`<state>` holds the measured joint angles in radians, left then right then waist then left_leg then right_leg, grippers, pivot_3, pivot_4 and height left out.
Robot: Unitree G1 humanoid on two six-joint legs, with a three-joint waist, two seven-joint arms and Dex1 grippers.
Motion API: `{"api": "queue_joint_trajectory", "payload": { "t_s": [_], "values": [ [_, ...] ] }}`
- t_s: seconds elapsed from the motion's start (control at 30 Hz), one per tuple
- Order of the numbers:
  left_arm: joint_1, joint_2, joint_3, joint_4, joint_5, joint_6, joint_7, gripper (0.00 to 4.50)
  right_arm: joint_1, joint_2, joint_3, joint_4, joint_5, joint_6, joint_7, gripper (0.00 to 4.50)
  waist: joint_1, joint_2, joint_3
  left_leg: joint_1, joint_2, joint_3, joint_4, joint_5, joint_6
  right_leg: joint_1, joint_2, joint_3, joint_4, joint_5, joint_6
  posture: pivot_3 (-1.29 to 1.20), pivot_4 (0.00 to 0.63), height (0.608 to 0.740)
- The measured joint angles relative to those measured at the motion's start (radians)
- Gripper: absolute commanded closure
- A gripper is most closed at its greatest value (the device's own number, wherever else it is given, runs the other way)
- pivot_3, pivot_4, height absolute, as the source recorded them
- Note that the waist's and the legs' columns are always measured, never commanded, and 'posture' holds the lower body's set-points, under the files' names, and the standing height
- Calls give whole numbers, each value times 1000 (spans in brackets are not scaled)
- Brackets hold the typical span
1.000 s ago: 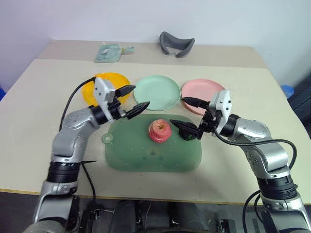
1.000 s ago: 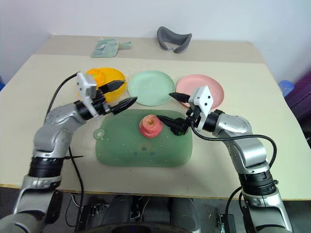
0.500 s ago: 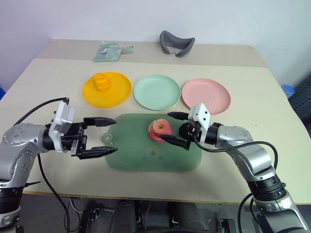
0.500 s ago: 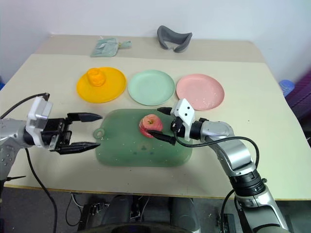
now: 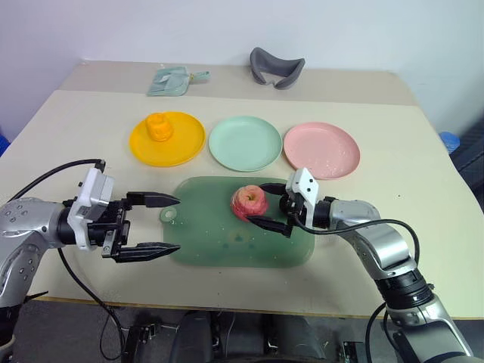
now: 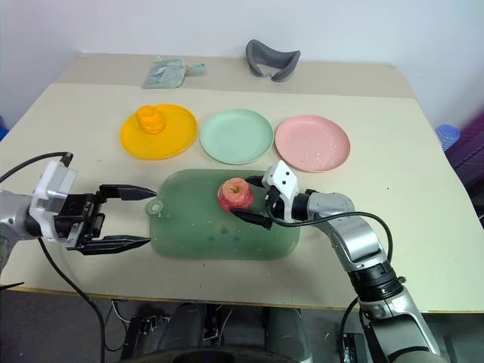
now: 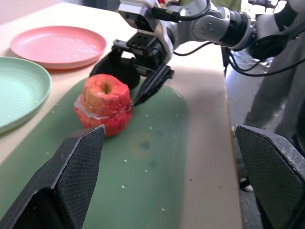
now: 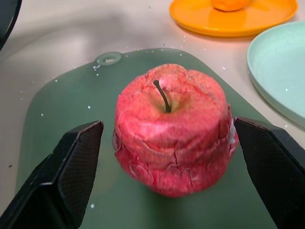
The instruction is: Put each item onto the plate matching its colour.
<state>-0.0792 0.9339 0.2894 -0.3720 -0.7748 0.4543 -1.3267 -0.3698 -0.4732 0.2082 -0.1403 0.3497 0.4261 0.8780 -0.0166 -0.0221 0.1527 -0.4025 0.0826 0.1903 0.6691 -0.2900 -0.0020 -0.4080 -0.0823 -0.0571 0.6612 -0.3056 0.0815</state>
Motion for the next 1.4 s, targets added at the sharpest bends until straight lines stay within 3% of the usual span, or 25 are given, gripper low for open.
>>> {"api": "queue_joint_trajectory", "payload": {
  "t_s": [0.1,0.23,0.3,0.6,0.77,0.93,1.1,1.4],
  "values": [
    [-6,-3,-2,-7,0,1,23,47,-2,3,1,10,-3,0,3,0,0,0,0,0,0,0,0,0,0,0,0,0,0,0,0,0,150,740],
    [-16,-16,-11,-9,0,1,50,0,-2,10,-1,11,-3,1,0,1810,0,0,0,0,0,0,0,0,0,0,0,0,0,0,0,0,150,740],
    [-24,-30,-19,-10,1,0,65,0,-2,11,-1,11,-3,1,-4,2281,1,0,0,0,0,0,0,0,0,0,0,0,0,0,0,0,150,740],
    [-3,-124,-28,37,57,-60,130,0,-4,22,-47,8,30,20,-32,2289,1,0,0,0,0,0,0,0,0,0,0,0,0,0,0,0,150,740],
    [-11,-198,-49,60,133,-91,236,0,-170,44,-200,65,101,61,-115,2289,0,0,0,-1,0,0,2,0,0,-1,0,0,2,0,0,0,150,740],
    [-65,-254,-119,65,197,-67,367,0,-326,15,-275,305,45,-24,-167,2289,4,0,0,-2,0,-1,4,0,1,-1,0,0,2,0,0,0,150,740],
    [-103,-314,-177,50,219,-48,444,0,-451,10,-288,696,-48,-185,-192,2289,-3,4,2,-4,0,0,5,0,1,-2,1,0,3,0,0,0,150,740],
    [-81,-329,-197,6,219,-45,488,0,-605,6,-299,1160,-143,-360,-203,2289,-8,5,3,-4,1,0,7,0,1,-3,1,0,4,0,0,0,150,740]
  ]
}}
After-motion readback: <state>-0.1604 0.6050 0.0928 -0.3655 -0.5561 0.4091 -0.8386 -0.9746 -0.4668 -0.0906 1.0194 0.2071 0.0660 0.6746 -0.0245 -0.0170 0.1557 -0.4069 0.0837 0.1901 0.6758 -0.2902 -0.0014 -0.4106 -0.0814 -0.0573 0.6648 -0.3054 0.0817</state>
